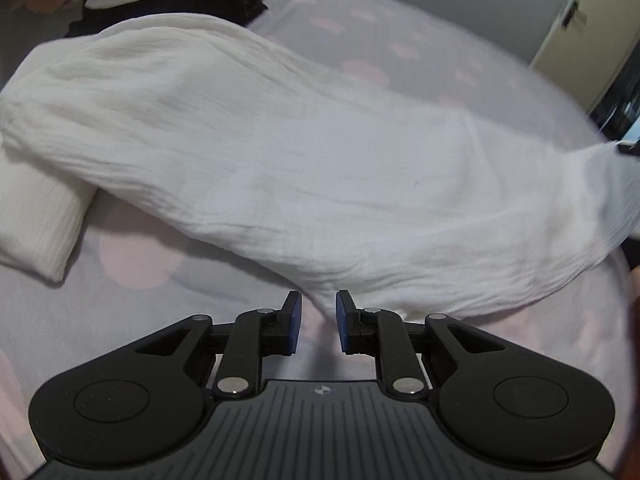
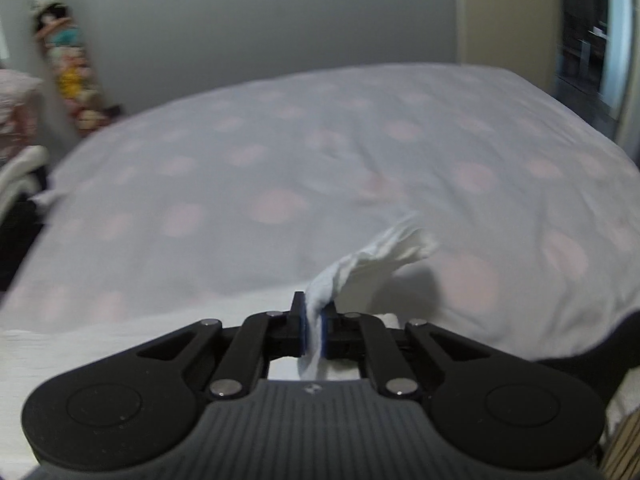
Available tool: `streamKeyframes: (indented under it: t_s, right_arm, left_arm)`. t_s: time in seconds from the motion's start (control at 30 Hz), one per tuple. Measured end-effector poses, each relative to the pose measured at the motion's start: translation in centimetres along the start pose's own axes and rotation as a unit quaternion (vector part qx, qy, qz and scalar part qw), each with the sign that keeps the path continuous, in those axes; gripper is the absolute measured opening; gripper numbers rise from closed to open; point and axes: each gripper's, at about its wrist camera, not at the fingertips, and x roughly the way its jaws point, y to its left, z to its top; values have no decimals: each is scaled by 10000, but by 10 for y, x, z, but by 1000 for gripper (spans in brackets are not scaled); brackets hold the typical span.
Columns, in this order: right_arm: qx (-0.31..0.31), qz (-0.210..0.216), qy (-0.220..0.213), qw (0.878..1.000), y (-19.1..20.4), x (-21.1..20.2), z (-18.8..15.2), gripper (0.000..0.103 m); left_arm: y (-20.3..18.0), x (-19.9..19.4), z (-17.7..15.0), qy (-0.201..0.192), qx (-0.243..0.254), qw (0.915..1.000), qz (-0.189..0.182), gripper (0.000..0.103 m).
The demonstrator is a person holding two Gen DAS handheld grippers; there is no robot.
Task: Fold clothes
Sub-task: 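Hold the pants end with the left gripper while the right gripper grasps the cuff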
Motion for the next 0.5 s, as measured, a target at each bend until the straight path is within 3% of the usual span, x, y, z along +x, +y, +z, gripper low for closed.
streamKeyframes:
  t_s: [0.07,0.2,0.37,0.5]
  right_arm:
    - [-185,249,-53,9995,34,-11,3,8]
    - [-478,794,0,9957,100,-22,-11,8]
    - [-723,1334,312,9879,174,-8,-54,8]
    - [-715,1554,854,9815,206,20,-102,8]
  left_arm:
    - [3,-11,0,-146,-150,9994,-268,20]
    - [6,-29,-3,-399,-192,9980,-451,20]
    - [15,-30,-10,-342,-304,9980,-444,20]
    - [15,-31,-12,-328,-263,9981,-461,20]
